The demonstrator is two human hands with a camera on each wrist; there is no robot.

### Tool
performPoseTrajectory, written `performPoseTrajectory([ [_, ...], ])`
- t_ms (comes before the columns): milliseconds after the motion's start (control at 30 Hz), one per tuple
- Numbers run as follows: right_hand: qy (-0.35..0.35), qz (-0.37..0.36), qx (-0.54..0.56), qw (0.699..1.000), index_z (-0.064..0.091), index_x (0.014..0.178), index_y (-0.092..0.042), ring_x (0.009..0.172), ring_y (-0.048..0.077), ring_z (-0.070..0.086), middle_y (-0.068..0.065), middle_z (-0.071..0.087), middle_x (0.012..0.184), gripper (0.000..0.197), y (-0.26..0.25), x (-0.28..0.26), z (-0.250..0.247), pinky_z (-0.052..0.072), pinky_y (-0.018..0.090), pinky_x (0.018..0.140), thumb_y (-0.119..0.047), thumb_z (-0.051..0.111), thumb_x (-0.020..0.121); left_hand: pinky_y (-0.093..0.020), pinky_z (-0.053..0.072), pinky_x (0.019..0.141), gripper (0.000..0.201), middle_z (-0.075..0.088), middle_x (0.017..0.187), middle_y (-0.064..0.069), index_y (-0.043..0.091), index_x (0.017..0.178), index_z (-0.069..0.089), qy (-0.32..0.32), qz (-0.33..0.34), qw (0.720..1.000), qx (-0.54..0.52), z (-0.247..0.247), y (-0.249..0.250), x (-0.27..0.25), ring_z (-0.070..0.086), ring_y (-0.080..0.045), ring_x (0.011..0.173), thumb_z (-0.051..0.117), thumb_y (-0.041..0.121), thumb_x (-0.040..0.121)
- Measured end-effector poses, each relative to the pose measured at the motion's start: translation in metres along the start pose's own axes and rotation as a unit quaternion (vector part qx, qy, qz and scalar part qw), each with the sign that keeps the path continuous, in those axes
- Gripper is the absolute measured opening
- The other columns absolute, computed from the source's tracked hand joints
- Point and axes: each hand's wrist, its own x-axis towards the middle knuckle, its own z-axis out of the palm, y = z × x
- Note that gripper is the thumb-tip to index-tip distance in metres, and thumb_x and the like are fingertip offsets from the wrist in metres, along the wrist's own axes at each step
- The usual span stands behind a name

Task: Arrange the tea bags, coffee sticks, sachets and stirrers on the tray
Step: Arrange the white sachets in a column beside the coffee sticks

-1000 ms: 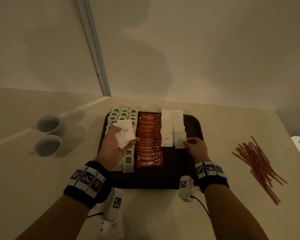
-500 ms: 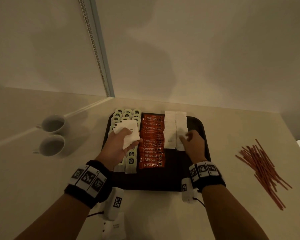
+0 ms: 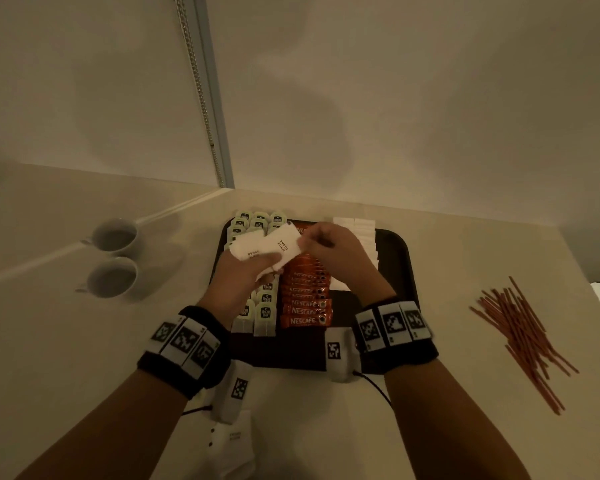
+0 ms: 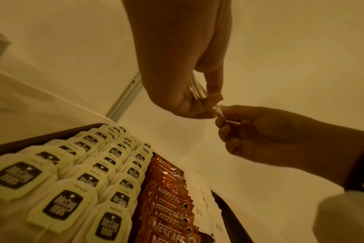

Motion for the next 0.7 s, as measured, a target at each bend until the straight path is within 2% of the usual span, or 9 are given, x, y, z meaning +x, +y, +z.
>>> performPoseTrajectory([
  [33, -0.019, 0.015, 0.017, 1.0, 0.062, 0.08, -0.02, 0.08, 0.017, 0.063, 0.003, 0.067, 0.086, 0.008, 0.002, -0.005, 0.001, 0.054, 0.034, 0.077, -0.023, 0.063, 0.088, -0.022, 0.049, 0.051, 0.026, 0.072, 0.088, -0.004, 0.02, 0.1, 0.062, 0.016, 0.008, 1.0, -0.005, -0.002, 0.001, 0.001, 0.067, -0.018, 0.072, 0.068, 0.002, 0.082],
  [100, -0.09, 0.037, 0.035, 0.995, 0.063, 0.082, -0.019, 0.074, 0.011, 0.061, 0.001, 0.067, 0.085, 0.006, 0.005, -0.017, 0.004, 0.052, 0.026, 0.072, -0.022, 0.064, 0.086, -0.022, 0.049, 0.051, 0.021, 0.071, 0.092, -0.005, 0.019, 0.098, 0.065, 0.037, 0.02, 0.999, -0.008, -0.004, 0.002, 0.003, 0.068, -0.017, 0.078, 0.069, 0.005, 0.083],
  [200, -0.141, 0.041, 0.048, 0.988, 0.065, 0.103, -0.018, 0.085, 0.014, 0.066, 0.002, 0.07, 0.098, 0.024, 0.008, -0.025, 0.01, 0.054, 0.028, 0.078, -0.031, 0.068, 0.084, -0.022, 0.048, 0.049, 0.017, 0.07, 0.092, -0.005, 0.017, 0.095, 0.067, 0.034, 0.024, 0.999, 0.017, -0.003, 0.004, 0.005, 0.068, -0.016, 0.08, 0.069, 0.005, 0.083],
  [267, -0.093, 0.046, 0.075, 0.992, 0.064, 0.107, -0.018, 0.089, 0.015, 0.066, 0.001, 0.069, 0.1, 0.027, 0.008, -0.024, 0.008, 0.055, 0.028, 0.08, -0.034, 0.066, 0.085, -0.022, 0.046, 0.049, 0.016, 0.069, 0.086, -0.003, 0.017, 0.092, 0.067, 0.016, 0.026, 0.998, 0.046, -0.001, 0.005, 0.005, 0.065, -0.013, 0.074, 0.07, 0.005, 0.082],
  [333, -0.056, 0.039, 0.071, 0.995, 0.066, 0.103, -0.015, 0.077, 0.011, 0.062, 0.003, 0.068, 0.095, 0.021, 0.007, -0.022, 0.004, 0.053, 0.023, 0.071, -0.029, 0.063, 0.088, -0.019, 0.044, 0.047, 0.015, 0.068, 0.081, 0.0, 0.019, 0.089, 0.067, 0.002, 0.028, 0.997, 0.068, 0.0, 0.004, 0.004, 0.063, -0.009, 0.069, 0.07, 0.006, 0.082],
  [433, -0.056, 0.046, 0.072, 0.995, 0.067, 0.098, -0.012, 0.078, 0.013, 0.063, 0.007, 0.068, 0.096, 0.014, 0.014, -0.021, 0.0, 0.053, 0.021, 0.07, -0.022, 0.062, 0.088, -0.019, 0.043, 0.047, 0.01, 0.068, 0.079, 0.002, 0.02, 0.088, 0.066, -0.004, 0.015, 0.997, 0.07, 0.002, 0.006, 0.004, 0.064, -0.01, 0.07, 0.067, 0.01, 0.085],
  [500, -0.036, 0.073, 0.136, 0.987, 0.065, 0.099, -0.009, 0.088, 0.015, 0.066, 0.008, 0.068, 0.102, 0.013, 0.024, -0.024, -0.006, 0.055, 0.022, 0.073, -0.015, 0.059, 0.089, -0.019, 0.04, 0.044, 0.006, 0.067, 0.074, 0.0, 0.017, 0.093, 0.065, -0.004, -0.017, 0.999, 0.036, 0.003, 0.008, 0.003, 0.064, -0.012, 0.062, 0.059, 0.016, 0.091],
  [600, 0.052, 0.118, 0.237, 0.963, 0.062, 0.102, -0.005, 0.1, 0.021, 0.065, 0.011, 0.066, 0.109, 0.013, 0.051, -0.029, -0.021, 0.055, 0.023, 0.075, -0.006, 0.056, 0.09, -0.017, 0.036, 0.038, 0.025, 0.063, 0.072, -0.007, 0.012, 0.104, 0.062, 0.0, -0.06, 0.998, -0.016, -0.002, 0.008, 0.003, 0.063, -0.017, 0.053, 0.039, 0.02, 0.097],
  [700, 0.136, 0.164, 0.184, 0.96, 0.061, 0.107, -0.005, 0.098, 0.02, 0.064, 0.008, 0.065, 0.11, 0.016, 0.081, -0.032, -0.035, 0.053, 0.02, 0.068, -0.006, 0.055, 0.091, -0.016, 0.034, 0.034, 0.035, 0.065, 0.071, -0.011, 0.007, 0.118, 0.054, 0.019, -0.092, 0.994, -0.059, -0.009, 0.002, 0.003, 0.064, -0.019, 0.05, 0.032, 0.023, 0.096],
])
